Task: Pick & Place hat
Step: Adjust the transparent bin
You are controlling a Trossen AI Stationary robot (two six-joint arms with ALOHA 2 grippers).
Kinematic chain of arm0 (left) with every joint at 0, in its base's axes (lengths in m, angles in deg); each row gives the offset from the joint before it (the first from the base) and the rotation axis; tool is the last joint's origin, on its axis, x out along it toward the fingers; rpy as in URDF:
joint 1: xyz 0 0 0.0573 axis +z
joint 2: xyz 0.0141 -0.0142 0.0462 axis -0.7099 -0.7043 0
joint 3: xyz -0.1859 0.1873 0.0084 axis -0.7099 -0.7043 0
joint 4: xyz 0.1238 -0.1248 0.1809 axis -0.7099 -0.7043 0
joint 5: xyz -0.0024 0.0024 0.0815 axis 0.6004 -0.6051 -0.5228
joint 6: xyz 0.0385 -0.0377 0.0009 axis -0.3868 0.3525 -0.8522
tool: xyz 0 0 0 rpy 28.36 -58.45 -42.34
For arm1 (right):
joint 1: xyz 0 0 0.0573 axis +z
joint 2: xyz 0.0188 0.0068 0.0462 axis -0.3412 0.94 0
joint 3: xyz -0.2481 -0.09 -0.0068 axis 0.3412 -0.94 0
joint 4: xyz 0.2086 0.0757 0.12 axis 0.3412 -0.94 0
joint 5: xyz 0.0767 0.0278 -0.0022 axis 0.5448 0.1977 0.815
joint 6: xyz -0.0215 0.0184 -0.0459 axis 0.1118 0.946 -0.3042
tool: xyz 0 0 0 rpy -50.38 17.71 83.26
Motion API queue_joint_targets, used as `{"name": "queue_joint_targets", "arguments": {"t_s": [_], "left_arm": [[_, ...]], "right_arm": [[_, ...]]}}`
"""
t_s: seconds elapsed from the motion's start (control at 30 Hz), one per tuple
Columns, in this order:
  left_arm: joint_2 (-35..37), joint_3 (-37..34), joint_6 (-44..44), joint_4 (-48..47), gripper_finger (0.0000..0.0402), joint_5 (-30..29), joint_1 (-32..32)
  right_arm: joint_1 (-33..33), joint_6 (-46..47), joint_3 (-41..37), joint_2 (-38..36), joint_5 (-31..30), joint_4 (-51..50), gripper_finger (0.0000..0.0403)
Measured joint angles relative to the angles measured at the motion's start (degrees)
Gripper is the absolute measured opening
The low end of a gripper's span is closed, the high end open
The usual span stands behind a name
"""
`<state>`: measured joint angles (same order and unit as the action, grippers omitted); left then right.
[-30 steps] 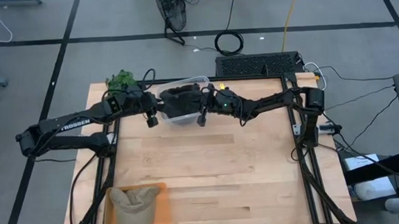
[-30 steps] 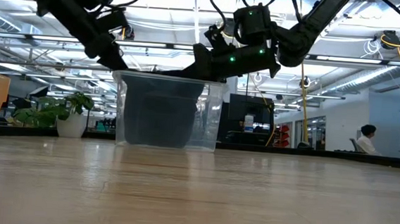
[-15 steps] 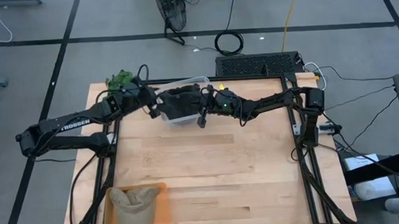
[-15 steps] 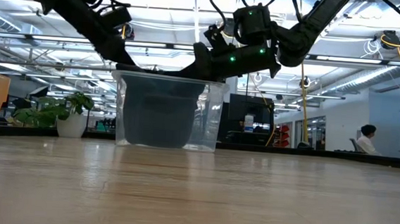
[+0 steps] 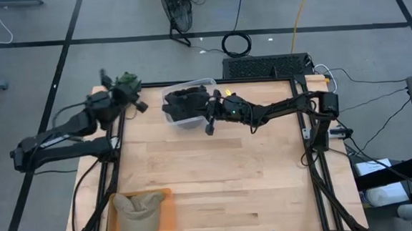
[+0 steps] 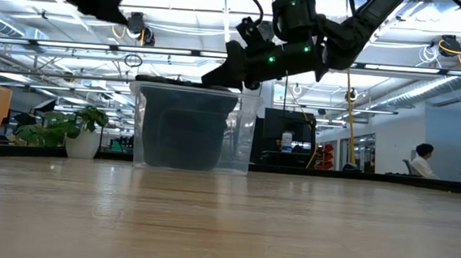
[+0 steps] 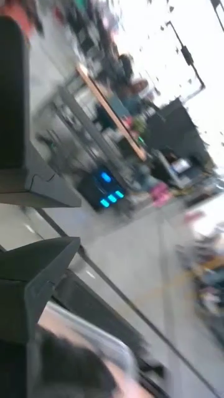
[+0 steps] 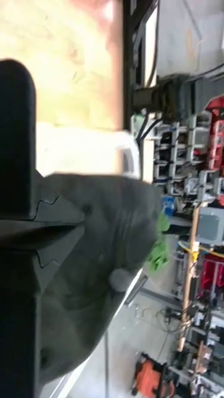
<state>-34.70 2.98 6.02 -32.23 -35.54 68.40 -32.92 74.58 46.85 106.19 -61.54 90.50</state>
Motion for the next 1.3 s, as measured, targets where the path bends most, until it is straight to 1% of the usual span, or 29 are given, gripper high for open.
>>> {"name": "queue_joint_targets", "arguments": {"t_s": [0.13,0.27,0.33,0.43,0.5,0.57,0.67,0.73,0.8,0.87,1.0,1.07,1.2,1.3], "left_arm": [[4.69,0.0,4.73,-0.98,0.0097,6.59,-1.4],[6.48,0.02,7.57,-4.81,0.0097,14.51,-2.17],[6.51,0.02,8.22,-7.34,0.0097,19.98,-2.5],[4.61,0.02,8.94,-8.59,0.0097,29.32,-3.2],[2.26,0.02,9.11,-9.03,0.0097,32.61,-4.16],[-0.34,0.02,8.83,-7.69,0.0097,32.31,-5.18],[-3.56,0.12,7.94,-7.62,0.0097,29.26,-6.4],[-5.29,1.14,7.36,-7.96,0.0097,28.04,-7.11],[-6.38,1.77,7.33,-8.29,0.0097,26.7,-7.64],[-7.23,2.78,7.32,-8.22,0.0097,25.7,-8.22],[-7.39,3.87,7.3,-7.65,0.0097,23.43,-8.95],[-7.26,3.87,6.87,-7.31,0.0097,23.35,-9.07],[-7.07,3.89,6.49,-6.89,0.0097,23.3,-9.06],[-7.08,3.89,6.49,-7.63,0.0097,23.16,-9.05]], "right_arm": [[1.18,-1.12,0.0,-0.09,0.2,0.8,0.0],[1.9,-3.4,0.0,-0.09,0.46,-0.64,0.0],[2.17,-4.85,0.03,-0.11,2.42,-1.4,0.0],[2.6,-7.49,0.04,-0.15,6.13,-3.32,0.0],[3.03,-8.64,0.04,-0.47,6.37,-4.5,0.0],[3.45,-9.61,0.04,-2.09,6.49,-7.4,0.0],[3.98,-10.09,0.35,-3.79,8.22,-11.76,0.0],[4.09,-7.84,0.09,-4.81,11.07,-17.17,0.0],[4.1,-5.18,0.14,-4.81,13.65,-18.98,0.0],[4.13,-3.9,0.13,-4.63,13.89,-20.39,0.0],[4.09,-3.78,0.24,-2.1,13.56,-15.64,0.0],[4.07,-4.07,0.31,0.05,13.18,-10.68,0.0],[4.11,-4.67,0.33,4.06,8.82,-3.72,0.0],[4.08,-5.15,0.31,5.04,7.39,-1.37,0.0]]}}
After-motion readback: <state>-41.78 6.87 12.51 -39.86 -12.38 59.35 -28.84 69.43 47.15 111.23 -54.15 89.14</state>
